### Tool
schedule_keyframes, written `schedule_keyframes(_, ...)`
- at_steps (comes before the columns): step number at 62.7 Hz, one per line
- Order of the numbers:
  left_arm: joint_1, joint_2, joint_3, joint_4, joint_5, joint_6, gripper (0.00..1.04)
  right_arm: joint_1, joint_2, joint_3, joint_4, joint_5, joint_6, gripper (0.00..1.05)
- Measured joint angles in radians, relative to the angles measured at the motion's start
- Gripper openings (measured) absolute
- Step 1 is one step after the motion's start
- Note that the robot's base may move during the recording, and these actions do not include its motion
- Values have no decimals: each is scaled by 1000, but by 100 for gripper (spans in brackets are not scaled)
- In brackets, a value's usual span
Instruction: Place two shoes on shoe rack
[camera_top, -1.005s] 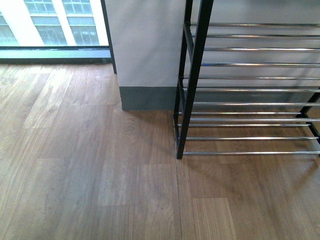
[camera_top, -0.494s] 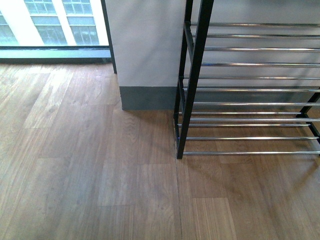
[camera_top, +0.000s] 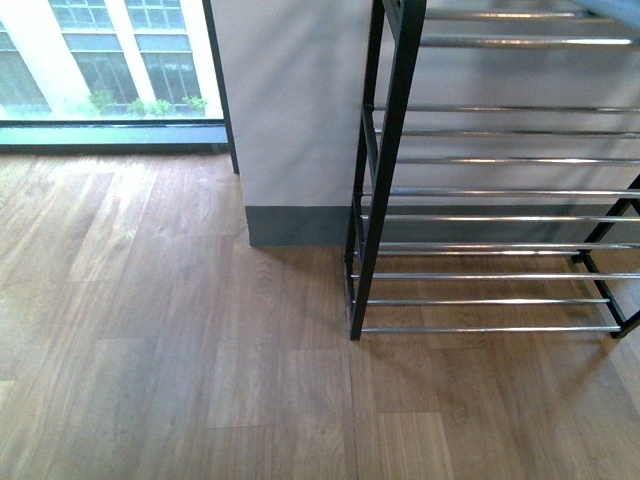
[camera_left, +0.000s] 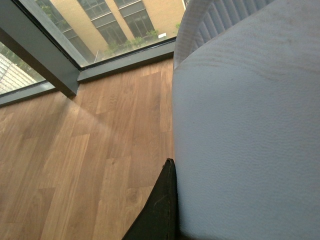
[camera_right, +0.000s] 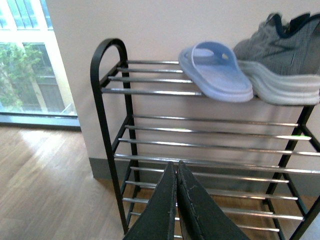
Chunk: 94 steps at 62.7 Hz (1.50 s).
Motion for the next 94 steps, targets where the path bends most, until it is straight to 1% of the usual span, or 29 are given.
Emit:
schedule_keyframes(47,0,0,0,0,-1,-2,2,0,0,0,0,0,-1,2)
schedule_keyframes(66,0,0,0,0,-1,-2,2,0,0,0,0,0,0,52)
schedule_keyframes(68,0,0,0,0,-1,-2,2,0,0,0,0,0,0,59)
schedule_keyframes(82,0,0,0,0,-5,-2,2,0,0,0,0,-4,0,95)
schedule_keyframes(84,0,0,0,0,-2,-2,2,0,0,0,0,-4,0,97)
schedule_keyframes(87,0,0,0,0,-2,-2,2,0,0,0,0,-4,0,95)
schedule_keyframes(94,0,0,0,0,-3,-2,2,0,0,0,0,-4,0,95)
